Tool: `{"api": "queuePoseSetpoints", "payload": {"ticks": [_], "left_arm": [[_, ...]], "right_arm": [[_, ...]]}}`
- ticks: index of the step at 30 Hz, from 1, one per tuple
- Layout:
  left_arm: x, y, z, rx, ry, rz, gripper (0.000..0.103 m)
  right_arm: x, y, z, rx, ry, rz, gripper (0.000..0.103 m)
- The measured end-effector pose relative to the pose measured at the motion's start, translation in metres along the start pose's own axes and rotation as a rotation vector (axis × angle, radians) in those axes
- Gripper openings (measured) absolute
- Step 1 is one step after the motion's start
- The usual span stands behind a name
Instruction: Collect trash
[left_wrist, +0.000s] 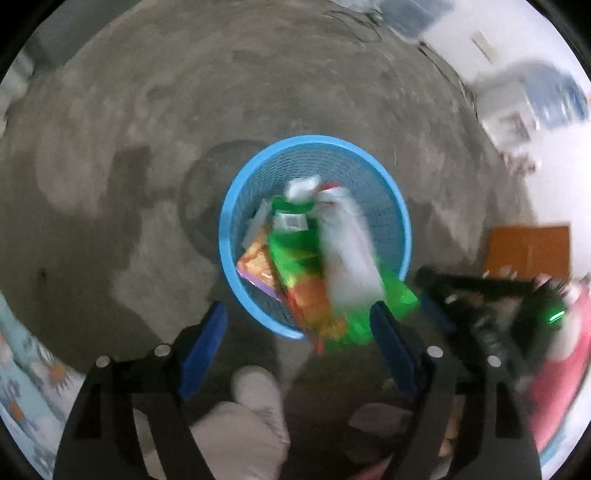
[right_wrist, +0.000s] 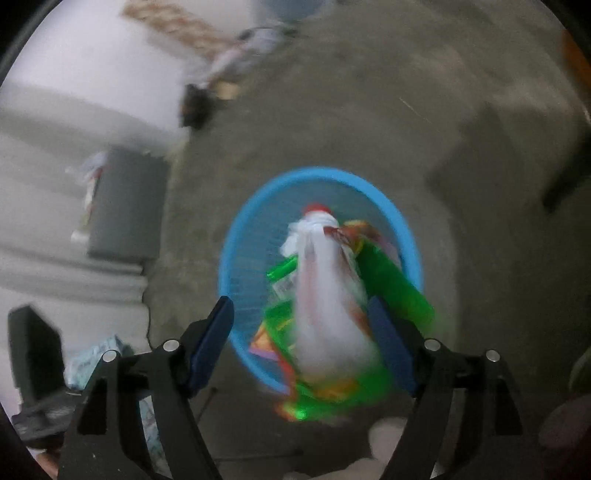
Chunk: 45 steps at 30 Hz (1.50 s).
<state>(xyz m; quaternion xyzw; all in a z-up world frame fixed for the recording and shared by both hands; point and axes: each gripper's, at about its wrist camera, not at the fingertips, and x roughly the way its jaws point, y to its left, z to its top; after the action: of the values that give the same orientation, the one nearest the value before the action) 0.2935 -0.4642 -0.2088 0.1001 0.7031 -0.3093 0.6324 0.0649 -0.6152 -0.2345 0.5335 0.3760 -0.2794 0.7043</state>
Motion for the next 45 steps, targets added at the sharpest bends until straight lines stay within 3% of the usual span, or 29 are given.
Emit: {"api": "queuePoseSetpoints", "payload": {"ticks": [6,12,15,21,23,27,30,33,36,39,41,45], "left_arm": [[-0.061,-0.001,-0.012,0.016,-0.137,-0.012,0.079],[-0.145,-0.007,-0.064,0.086,-0.308,-0.06,0.082],[-0.198,0.001,-0.112,0.11,-0.439,-0.058,0.085],[-0.283,0.02,-0.213,0.077,-0.726,0.013,0.097],[-0.306,0.03,-0.255,0.037,-0.815,0.074,0.097],[-0.326,0.047,-0.322,-0.069,-0.921,0.202,0.097],[-0.33,0.06,-0.374,-0.178,-1.0,0.404,0.097],[-0.327,0.07,-0.419,-0.248,-1.091,0.558,0.097],[-0.321,0.077,-0.446,-0.313,-1.077,0.597,0.097],[-0.305,0.085,-0.461,-0.357,-0.976,0.602,0.097],[-0.288,0.087,-0.467,-0.366,-0.888,0.63,0.097],[-0.256,0.088,-0.48,-0.348,-0.767,0.605,0.097]], "right_arm": [[-0.042,-0.012,-0.025,0.001,-0.064,0.004,0.072],[-0.087,0.019,-0.036,-0.127,-0.147,0.0,0.073],[-0.116,0.051,-0.056,-0.241,-0.202,0.0,0.076],[-0.193,0.121,-0.126,-0.528,-0.386,0.001,0.093],[-0.218,0.142,-0.16,-0.64,-0.451,0.018,0.095],[-0.258,0.166,-0.224,-0.843,-0.546,0.07,0.095],[-0.278,0.174,-0.27,-0.955,-0.563,0.121,0.095],[-0.29,0.177,-0.311,-1.062,-0.593,0.14,0.095],[-0.294,0.178,-0.331,-1.118,-0.635,0.133,0.095],[-0.289,0.176,-0.347,-1.177,-0.616,0.098,0.095],[-0.278,0.176,-0.354,-1.198,-0.563,0.049,0.095],[-0.249,0.164,-0.369,-1.269,-0.394,-0.058,0.095]]}}
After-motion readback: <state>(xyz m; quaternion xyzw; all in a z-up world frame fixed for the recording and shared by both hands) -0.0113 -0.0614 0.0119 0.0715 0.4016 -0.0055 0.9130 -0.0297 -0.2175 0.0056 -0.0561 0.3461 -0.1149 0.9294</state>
